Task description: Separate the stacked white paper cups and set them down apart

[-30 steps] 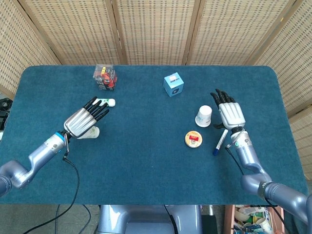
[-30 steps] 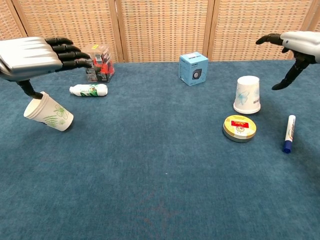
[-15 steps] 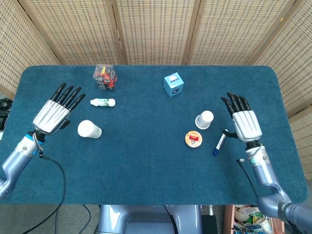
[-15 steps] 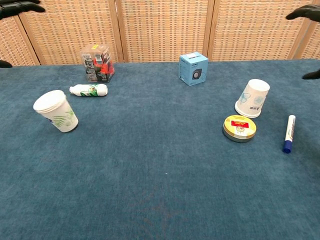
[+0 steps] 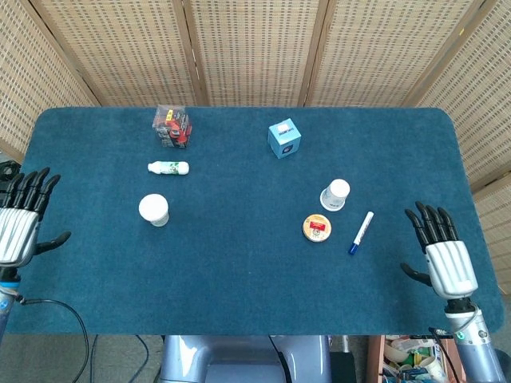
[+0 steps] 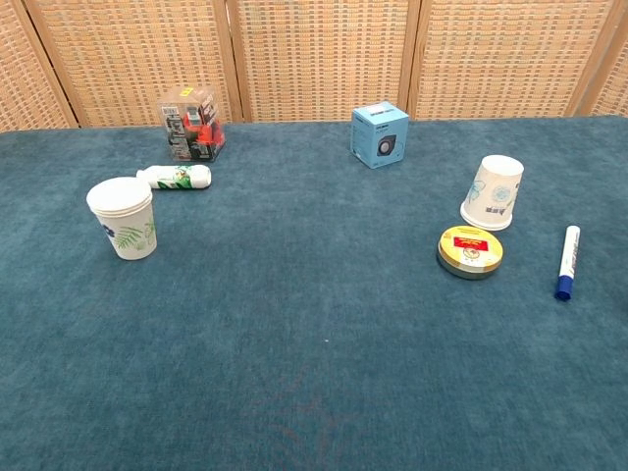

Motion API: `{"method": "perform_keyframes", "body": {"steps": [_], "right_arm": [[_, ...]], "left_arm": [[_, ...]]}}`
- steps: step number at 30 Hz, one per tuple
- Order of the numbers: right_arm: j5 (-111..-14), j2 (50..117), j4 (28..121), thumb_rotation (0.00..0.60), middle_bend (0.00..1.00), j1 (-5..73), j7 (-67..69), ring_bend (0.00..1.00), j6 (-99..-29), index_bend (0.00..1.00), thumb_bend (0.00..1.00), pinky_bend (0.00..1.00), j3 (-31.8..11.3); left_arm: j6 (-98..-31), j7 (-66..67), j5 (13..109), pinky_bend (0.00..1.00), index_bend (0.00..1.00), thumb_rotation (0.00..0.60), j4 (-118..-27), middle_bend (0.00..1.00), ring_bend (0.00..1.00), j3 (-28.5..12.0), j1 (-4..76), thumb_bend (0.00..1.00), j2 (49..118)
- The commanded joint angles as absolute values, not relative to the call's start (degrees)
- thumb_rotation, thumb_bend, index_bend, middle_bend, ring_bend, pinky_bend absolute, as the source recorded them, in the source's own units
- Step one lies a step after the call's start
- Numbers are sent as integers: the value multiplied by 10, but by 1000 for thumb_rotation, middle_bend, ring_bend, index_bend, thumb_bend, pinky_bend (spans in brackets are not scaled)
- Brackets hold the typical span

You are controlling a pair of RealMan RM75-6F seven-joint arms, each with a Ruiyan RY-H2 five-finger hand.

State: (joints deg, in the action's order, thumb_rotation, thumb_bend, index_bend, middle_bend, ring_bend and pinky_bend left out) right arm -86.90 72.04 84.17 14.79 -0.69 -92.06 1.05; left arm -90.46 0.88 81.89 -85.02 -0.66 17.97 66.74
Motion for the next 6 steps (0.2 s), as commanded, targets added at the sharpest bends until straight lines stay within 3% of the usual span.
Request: {"method": "perform_keyframes", "body": {"steps": [1, 6], "right_arm": [[-878, 710, 873, 600, 0, 120, -25, 0, -947, 0, 0, 0, 17], [-888, 702, 891, 600, 0, 108, -32, 0, -961, 0, 0, 0, 9]], "left_arm": [[-940, 10, 817, 0, 0, 600, -884, 0, 0, 9, 134, 147, 676], [-939, 3, 812, 0, 0, 600, -900, 0, 0, 16, 109, 146, 681]]}}
